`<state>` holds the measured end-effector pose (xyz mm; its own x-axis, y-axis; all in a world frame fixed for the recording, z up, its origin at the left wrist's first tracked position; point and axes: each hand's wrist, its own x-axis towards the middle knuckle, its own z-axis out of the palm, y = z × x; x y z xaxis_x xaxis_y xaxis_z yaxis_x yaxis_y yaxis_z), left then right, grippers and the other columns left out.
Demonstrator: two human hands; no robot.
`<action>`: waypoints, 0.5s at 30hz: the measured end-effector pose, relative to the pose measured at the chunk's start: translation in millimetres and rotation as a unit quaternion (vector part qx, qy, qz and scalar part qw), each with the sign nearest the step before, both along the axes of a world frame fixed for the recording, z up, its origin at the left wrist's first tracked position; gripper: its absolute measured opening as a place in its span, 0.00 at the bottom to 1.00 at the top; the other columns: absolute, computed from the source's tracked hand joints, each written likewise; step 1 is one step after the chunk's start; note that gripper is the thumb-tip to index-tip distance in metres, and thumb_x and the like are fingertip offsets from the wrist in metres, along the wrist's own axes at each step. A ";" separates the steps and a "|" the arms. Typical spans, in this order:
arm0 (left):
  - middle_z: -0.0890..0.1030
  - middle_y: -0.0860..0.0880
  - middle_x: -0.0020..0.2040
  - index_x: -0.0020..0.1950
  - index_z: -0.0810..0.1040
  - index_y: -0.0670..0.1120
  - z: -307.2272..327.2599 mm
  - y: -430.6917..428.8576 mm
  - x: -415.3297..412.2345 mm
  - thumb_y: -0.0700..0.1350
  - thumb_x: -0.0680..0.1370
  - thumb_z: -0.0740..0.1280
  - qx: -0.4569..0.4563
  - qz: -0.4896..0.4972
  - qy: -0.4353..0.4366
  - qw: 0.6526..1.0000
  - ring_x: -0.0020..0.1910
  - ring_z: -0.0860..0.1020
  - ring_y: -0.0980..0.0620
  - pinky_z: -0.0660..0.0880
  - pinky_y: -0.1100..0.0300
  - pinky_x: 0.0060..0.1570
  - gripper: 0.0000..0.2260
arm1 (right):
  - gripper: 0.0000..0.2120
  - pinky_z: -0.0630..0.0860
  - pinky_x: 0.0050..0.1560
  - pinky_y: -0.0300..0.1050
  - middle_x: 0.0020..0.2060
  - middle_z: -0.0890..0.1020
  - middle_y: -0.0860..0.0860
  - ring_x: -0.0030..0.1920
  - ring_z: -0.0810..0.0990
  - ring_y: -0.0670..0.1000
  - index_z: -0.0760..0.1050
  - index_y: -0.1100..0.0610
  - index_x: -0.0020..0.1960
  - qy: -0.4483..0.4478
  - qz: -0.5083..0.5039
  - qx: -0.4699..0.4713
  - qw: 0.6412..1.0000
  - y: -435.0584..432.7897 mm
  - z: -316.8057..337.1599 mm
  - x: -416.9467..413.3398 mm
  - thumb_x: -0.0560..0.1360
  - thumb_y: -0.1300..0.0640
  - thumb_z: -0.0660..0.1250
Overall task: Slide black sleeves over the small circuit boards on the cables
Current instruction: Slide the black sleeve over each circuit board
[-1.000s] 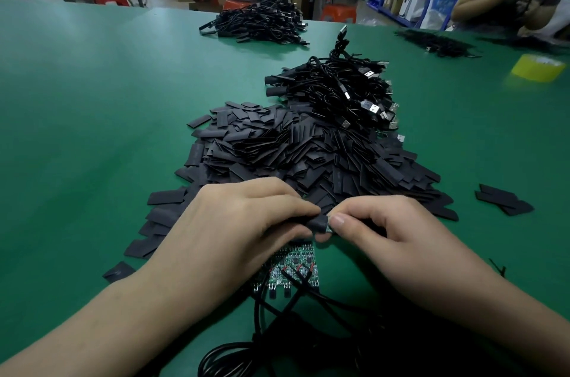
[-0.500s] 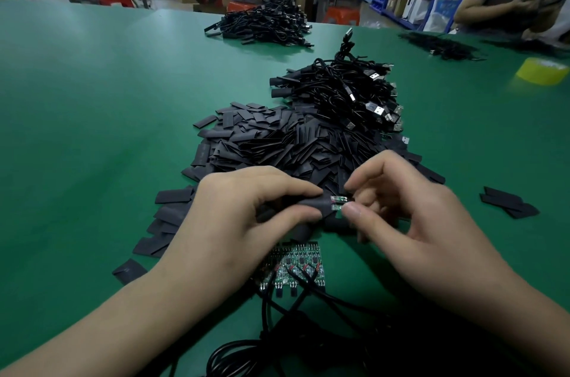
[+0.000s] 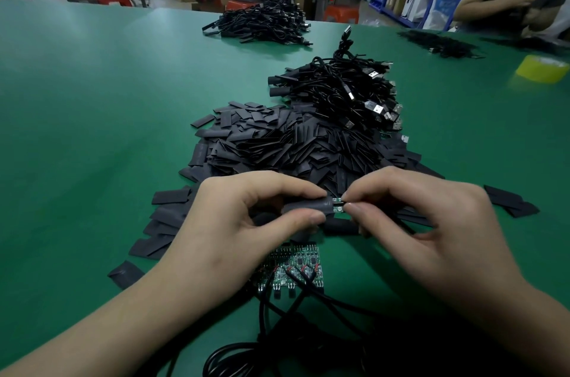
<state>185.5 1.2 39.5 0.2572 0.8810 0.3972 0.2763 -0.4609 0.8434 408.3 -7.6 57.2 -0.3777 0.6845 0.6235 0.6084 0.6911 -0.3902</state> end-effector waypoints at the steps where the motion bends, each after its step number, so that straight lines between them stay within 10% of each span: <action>1: 0.86 0.57 0.44 0.52 0.87 0.52 -0.3 0.2 0.6 0.50 0.71 0.75 -0.004 -0.010 0.001 1.000 0.45 0.85 0.57 0.79 0.65 0.48 0.10 | 0.02 0.76 0.42 0.38 0.40 0.82 0.38 0.41 0.81 0.39 0.82 0.53 0.47 0.001 0.002 0.002 1.000 0.0 -0.6 0.0 0.76 0.59 0.72; 15: 0.86 0.52 0.45 0.53 0.86 0.48 0.9 -1.1 4.0 0.42 0.74 0.75 -0.017 -0.044 -0.049 0.998 0.42 0.86 0.53 0.79 0.67 0.45 0.08 | 0.01 0.76 0.44 0.36 0.42 0.83 0.41 0.43 0.80 0.39 0.82 0.54 0.47 -0.029 0.004 0.035 0.999 0.9 0.2 1.6 0.76 0.59 0.72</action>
<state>189.5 0.1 40.4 0.2966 0.8697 0.3946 0.1518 -0.4508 0.8796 409.9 -6.7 57.4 -0.4199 0.6359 0.6476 0.6219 0.7213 -0.3050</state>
